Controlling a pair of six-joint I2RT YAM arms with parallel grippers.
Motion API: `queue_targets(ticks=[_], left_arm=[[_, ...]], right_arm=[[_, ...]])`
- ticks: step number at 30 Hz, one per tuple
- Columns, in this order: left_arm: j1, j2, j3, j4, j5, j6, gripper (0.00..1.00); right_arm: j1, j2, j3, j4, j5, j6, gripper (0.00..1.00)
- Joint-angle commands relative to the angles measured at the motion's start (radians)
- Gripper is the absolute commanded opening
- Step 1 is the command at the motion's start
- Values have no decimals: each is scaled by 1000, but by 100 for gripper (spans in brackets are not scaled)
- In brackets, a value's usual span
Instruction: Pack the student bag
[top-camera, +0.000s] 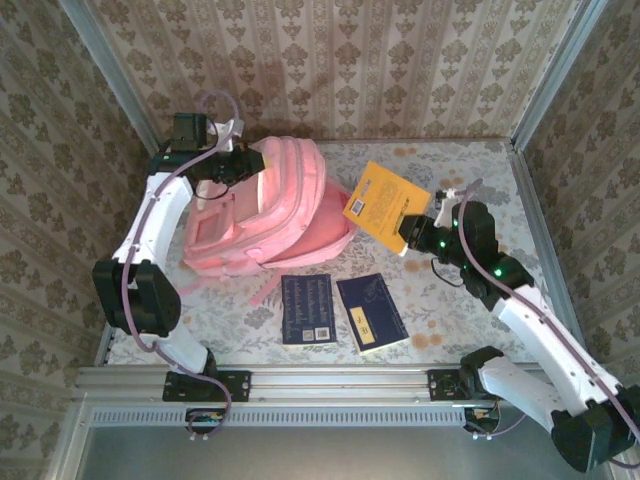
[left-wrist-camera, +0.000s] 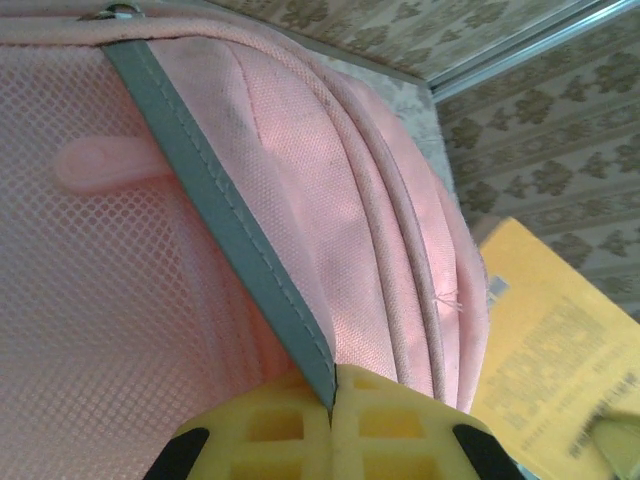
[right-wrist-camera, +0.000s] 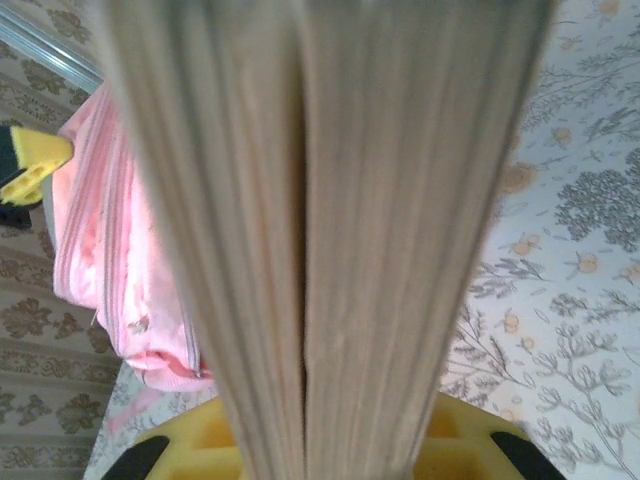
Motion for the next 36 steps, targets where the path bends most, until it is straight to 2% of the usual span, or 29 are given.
queue_targets(ticks=[1, 6, 10, 18, 24, 27, 30, 34, 36], left_arm=[[30, -76, 3, 155, 189, -56, 0], [81, -112, -107, 388, 312, -217, 0], [89, -114, -108, 421, 350, -241, 0], [89, -121, -119, 468, 364, -281, 0], [87, -118, -117, 490, 364, -300, 0], [82, -118, -113, 493, 365, -307, 0], [70, -116, -114, 495, 365, -309, 0], [64, -114, -120, 487, 365, -296, 0], [64, -112, -120, 477, 362, -285, 0]], right_arm=[[-57, 77, 63, 179, -197, 63, 0], [-77, 292, 96, 387, -386, 168, 0], [-67, 473, 154, 563, -514, 269, 0], [24, 699, 313, 678, -651, 313, 0], [111, 867, 441, 657, -672, 312, 0], [136, 968, 514, 606, -629, 299, 0], [168, 1084, 658, 460, -621, 237, 0], [225, 1215, 840, 343, -560, 231, 0], [256, 1267, 917, 269, -488, 214, 10]])
